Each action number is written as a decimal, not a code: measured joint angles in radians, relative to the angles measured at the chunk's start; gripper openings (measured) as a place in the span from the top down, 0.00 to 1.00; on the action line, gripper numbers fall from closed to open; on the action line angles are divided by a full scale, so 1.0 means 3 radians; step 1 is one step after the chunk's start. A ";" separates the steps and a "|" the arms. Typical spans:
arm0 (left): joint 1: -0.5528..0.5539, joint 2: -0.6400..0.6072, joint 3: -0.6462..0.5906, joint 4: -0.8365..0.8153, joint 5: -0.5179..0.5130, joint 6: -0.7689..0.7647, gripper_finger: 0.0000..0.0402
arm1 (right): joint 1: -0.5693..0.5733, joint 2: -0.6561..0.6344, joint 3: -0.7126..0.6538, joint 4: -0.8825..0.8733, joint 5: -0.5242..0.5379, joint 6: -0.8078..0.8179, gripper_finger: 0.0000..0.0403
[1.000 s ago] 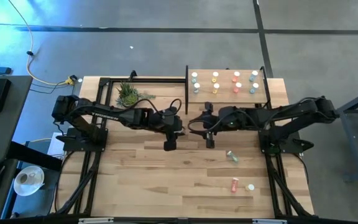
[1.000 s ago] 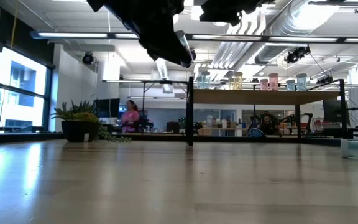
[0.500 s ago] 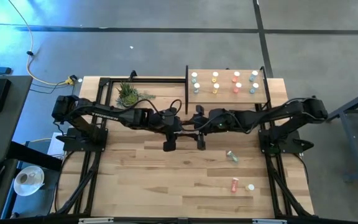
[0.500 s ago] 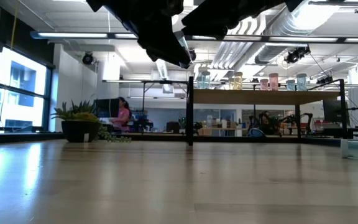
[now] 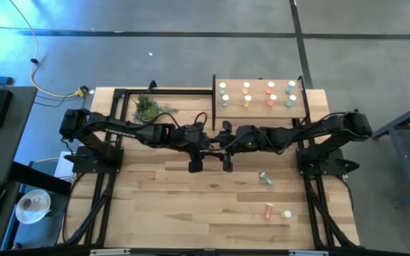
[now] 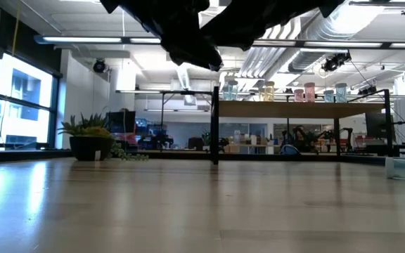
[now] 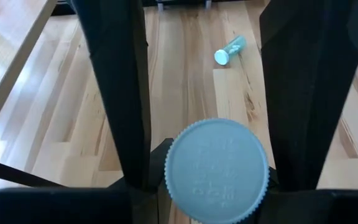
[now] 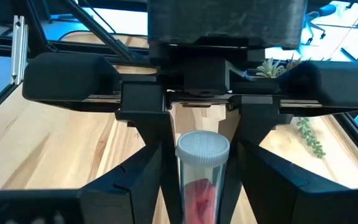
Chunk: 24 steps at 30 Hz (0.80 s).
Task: Pick and place medicine bottles onto shelf by color
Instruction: Put the blue pill bottle aligned with the other blue pill bottles on the shelf
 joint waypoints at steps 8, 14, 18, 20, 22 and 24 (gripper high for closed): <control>0.0000 0.0000 -0.0001 0.0020 -0.0001 0.0047 0.76 | 0.0000 0.0000 -0.0001 -0.0015 -0.0009 0.0028 0.56; 0.0000 0.0000 -0.0003 0.0027 0.0000 0.0052 0.76 | -0.0001 0.0000 0.0000 -0.0017 -0.0036 0.0053 0.64; 0.0000 0.0000 -0.0003 0.0028 0.0004 0.0051 0.76 | -0.0021 0.0000 0.0000 -0.0018 -0.0074 0.0092 0.68; 0.0001 0.0000 -0.0003 0.0028 0.0001 0.0050 0.76 | -0.0023 0.0000 0.0000 -0.0019 -0.0093 0.0111 0.69; 0.0001 0.0000 -0.0003 0.0028 0.0001 0.0050 0.76 | -0.0023 0.0000 0.0000 -0.0022 -0.0092 0.0096 0.70; 0.0001 0.0000 -0.0003 0.0028 0.0000 0.0050 0.76 | -0.0022 0.0000 0.0000 -0.0022 -0.0092 0.0086 0.71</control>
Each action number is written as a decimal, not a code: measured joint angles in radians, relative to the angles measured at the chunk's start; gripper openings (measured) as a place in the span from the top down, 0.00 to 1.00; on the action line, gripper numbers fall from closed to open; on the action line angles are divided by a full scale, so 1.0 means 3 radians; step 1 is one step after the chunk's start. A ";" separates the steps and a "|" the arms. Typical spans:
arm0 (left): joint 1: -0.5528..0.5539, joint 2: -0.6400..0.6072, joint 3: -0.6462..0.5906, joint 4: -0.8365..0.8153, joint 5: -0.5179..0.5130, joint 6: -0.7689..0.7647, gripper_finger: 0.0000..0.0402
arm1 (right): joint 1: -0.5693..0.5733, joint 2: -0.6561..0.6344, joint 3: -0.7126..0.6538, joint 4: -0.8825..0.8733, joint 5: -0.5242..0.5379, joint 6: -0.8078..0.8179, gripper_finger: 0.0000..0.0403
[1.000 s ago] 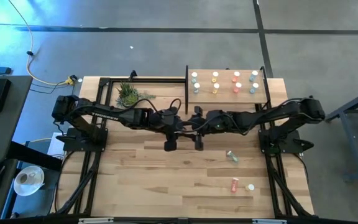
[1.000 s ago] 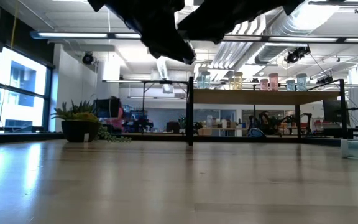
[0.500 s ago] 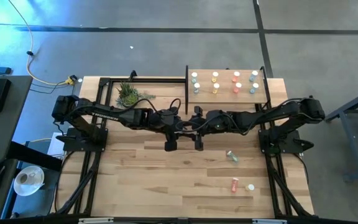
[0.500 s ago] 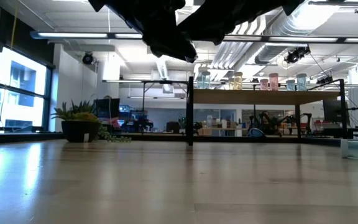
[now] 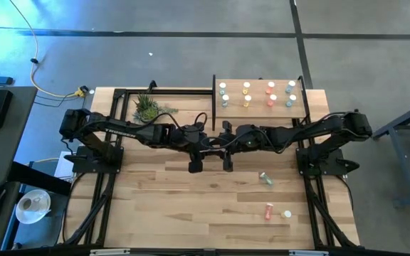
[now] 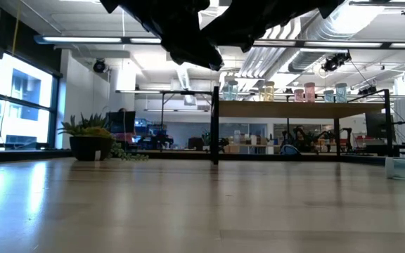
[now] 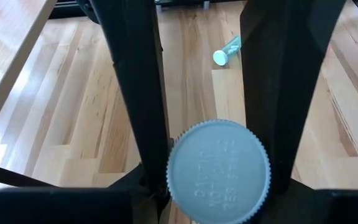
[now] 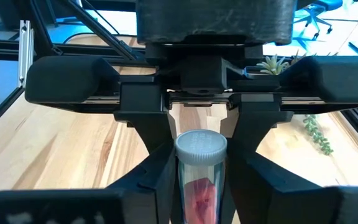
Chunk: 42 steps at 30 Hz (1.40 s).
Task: Pick and place medicine bottles onto shelf by color
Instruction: Put the blue pill bottle aligned with the other blue pill bottles on the shelf
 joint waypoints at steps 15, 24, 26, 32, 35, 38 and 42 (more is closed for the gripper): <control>0.0000 0.0000 0.0001 0.0029 -0.0004 -0.0024 0.62 | 0.0004 -0.0053 0.0000 -0.0050 0.0068 -0.0011 0.72; -0.0001 0.0000 0.0004 0.0018 -0.0070 -0.0024 0.50 | 0.0003 -0.0364 0.0000 -0.0363 0.0500 -0.0012 0.72; -0.0003 0.0000 0.0004 0.0017 -0.0095 0.0001 0.50 | 0.0001 -0.0450 0.0000 -0.0438 0.0609 -0.0010 0.72; 0.0001 -0.0073 0.0004 0.0012 -0.0118 0.0134 0.52 | 0.0005 -0.0770 0.0000 -0.0680 0.0824 0.0000 0.72; 0.0000 -0.0196 0.0004 -0.0033 -0.0117 0.0146 0.52 | 0.0004 -0.0943 0.0000 -0.0785 0.0945 -0.0005 0.72; -0.0003 -0.0362 0.0004 -0.0083 -0.0117 0.0148 0.52 | 0.0004 -0.1117 -0.0001 -0.0918 0.1074 -0.0010 0.72; -0.0001 -0.0615 0.0004 -0.0191 -0.0120 0.0148 0.52 | 0.0004 -0.1365 0.0000 -0.1138 0.1375 -0.0011 0.72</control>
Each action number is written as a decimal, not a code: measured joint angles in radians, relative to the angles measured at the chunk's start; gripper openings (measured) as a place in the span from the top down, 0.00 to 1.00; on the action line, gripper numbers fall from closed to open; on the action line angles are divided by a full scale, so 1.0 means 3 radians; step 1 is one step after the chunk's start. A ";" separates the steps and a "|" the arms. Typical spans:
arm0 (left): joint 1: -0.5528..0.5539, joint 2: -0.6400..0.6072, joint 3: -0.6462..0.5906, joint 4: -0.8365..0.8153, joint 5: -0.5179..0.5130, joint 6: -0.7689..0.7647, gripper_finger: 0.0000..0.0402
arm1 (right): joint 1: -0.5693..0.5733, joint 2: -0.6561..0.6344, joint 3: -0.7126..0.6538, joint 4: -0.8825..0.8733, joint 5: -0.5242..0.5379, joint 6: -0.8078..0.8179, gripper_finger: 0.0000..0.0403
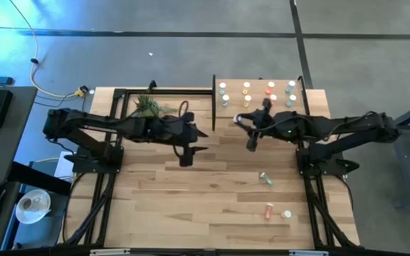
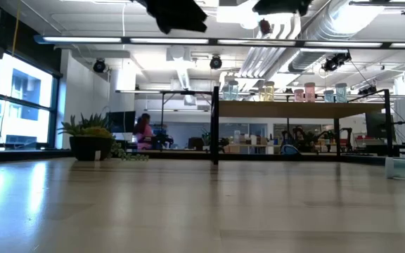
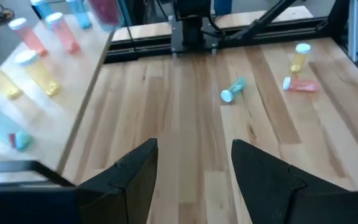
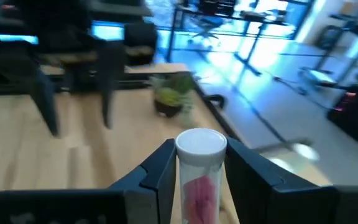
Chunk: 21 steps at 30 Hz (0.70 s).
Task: Pick and place medicine bottles onto shelf by color
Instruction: Put the blue pill bottle aligned with the other blue pill bottles on the shelf
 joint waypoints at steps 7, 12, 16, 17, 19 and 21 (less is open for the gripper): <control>0.0000 -0.0359 -0.0022 -0.0304 -0.0023 -0.0063 0.52 | 0.0000 -0.0371 -0.0001 -0.0512 0.0441 0.0095 0.72; -0.0001 -0.0463 -0.0231 -0.0173 -0.0083 -0.0174 0.52 | 0.0000 -0.0582 -0.0238 -0.0613 0.0717 0.0241 0.72; -0.0001 -0.0458 -0.0486 0.0074 -0.0084 -0.0266 0.52 | 0.0000 -0.0857 -0.0687 -0.0401 0.0784 0.0447 0.72; 0.0006 -0.0458 -0.0526 0.0107 -0.0085 -0.0298 0.52 | 0.0000 -0.0934 -0.0797 -0.0318 0.0810 0.0500 0.72; 0.0005 -0.0460 -0.0587 0.0188 -0.0088 -0.0354 0.52 | 0.0000 -0.1090 -0.1007 -0.0222 0.0908 0.0604 0.72; 0.0005 -0.0460 -0.0647 0.0217 -0.0089 -0.0406 0.52 | 0.0000 -0.1228 -0.1178 -0.0123 0.0982 0.0699 0.72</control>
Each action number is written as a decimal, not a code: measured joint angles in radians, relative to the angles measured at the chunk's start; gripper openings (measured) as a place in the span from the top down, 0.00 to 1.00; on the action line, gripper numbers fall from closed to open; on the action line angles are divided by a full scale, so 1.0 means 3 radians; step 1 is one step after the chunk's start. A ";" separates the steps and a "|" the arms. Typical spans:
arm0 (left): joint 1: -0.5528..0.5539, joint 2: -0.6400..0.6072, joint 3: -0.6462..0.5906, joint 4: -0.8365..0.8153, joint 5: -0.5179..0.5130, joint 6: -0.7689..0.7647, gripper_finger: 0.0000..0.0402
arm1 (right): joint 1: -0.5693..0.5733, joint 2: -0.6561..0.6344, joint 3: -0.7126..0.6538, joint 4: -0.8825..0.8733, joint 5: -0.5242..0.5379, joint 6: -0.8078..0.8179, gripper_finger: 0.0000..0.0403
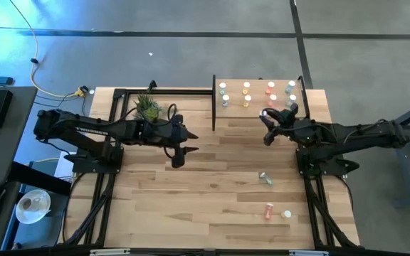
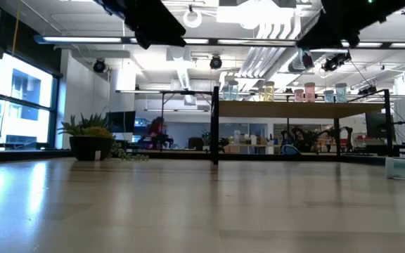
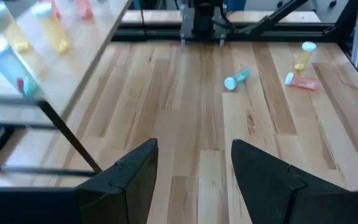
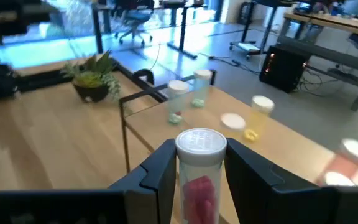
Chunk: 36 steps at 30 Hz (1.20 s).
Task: Pick and place medicine bottles onto shelf by color
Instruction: Put the blue pill bottle aligned with the other blue pill bottles on the shelf
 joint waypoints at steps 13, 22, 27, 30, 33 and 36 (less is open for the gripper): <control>-0.0010 0.0000 -0.0036 0.0008 -0.0003 -0.0032 0.52 | 0.0205 -0.0528 -0.0496 0.0060 0.0994 0.0289 0.72; -0.0010 0.0000 -0.0036 0.0008 -0.0003 0.0028 0.52 | 0.0439 -0.0500 -0.0551 -0.0128 0.1895 0.0804 0.72; -0.0010 0.0000 -0.0036 0.0006 0.0032 0.0057 0.52 | 0.0463 -0.0501 -0.0551 -0.0433 0.2158 0.1182 0.72; -0.0011 0.0000 -0.0036 0.0006 0.0043 0.0057 0.52 | 0.0462 -0.0501 -0.0551 -0.0656 0.2191 0.1426 0.72; -0.0011 0.0000 -0.0036 0.0006 0.0043 0.0057 0.52 | 0.0462 -0.0500 -0.0551 -0.0944 0.2238 0.1723 0.72; -0.0011 0.0000 -0.0036 0.0005 0.0044 0.0057 0.52 | 0.0462 -0.0500 -0.0551 -0.1297 0.2298 0.2103 0.72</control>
